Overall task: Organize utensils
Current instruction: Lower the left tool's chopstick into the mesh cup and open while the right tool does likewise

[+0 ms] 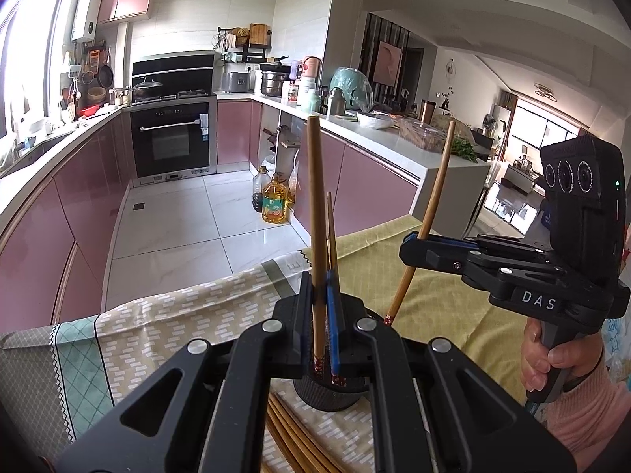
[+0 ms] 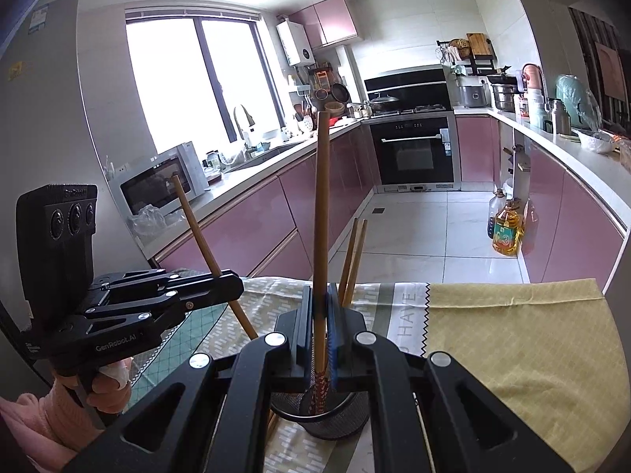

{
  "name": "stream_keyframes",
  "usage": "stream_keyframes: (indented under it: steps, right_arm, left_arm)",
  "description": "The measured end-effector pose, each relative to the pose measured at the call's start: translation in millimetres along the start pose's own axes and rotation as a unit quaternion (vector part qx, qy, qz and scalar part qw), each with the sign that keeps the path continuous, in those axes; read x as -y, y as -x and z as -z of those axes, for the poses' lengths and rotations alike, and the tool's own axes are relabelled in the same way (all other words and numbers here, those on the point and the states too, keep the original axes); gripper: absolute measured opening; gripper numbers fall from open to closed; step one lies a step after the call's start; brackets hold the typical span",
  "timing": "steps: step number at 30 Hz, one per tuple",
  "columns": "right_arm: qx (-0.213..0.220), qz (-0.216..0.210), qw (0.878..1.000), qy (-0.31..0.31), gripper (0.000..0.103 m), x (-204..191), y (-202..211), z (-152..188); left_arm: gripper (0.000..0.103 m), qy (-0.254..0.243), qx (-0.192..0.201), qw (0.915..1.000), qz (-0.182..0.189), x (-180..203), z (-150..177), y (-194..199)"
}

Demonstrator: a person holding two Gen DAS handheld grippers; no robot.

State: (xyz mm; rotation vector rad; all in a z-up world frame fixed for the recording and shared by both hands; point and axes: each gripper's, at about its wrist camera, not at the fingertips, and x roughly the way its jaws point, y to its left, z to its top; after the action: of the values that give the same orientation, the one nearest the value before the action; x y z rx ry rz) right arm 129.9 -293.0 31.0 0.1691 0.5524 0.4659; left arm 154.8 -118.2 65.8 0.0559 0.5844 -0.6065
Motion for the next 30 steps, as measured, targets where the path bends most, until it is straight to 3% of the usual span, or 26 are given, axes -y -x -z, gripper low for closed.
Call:
stream_keyframes:
  steps: [11,24,28,30]
  right_arm:
    - [-0.027,-0.001,1.000,0.006,0.006,0.0,-11.2,6.3]
    - [-0.089,-0.003,0.996,-0.010,0.006,15.4,-43.4,14.5]
    - [-0.084,0.012,0.996,-0.026,0.009,22.4,-51.4,12.7]
    - [-0.079,0.011,0.996,-0.040,0.022,27.2,-53.2,12.3]
  left_arm:
    - [0.008,-0.007,-0.021,0.9997,0.010,0.9,7.3,-8.0]
    - [0.008,-0.010,-0.060,0.9977,0.031,-10.9,11.3,-37.9]
    - [0.008,-0.006,-0.068,0.9975,0.021,-13.7,13.7,-52.2]
    - [0.013,-0.001,-0.069,0.9975,0.014,-15.2,16.3,-56.6]
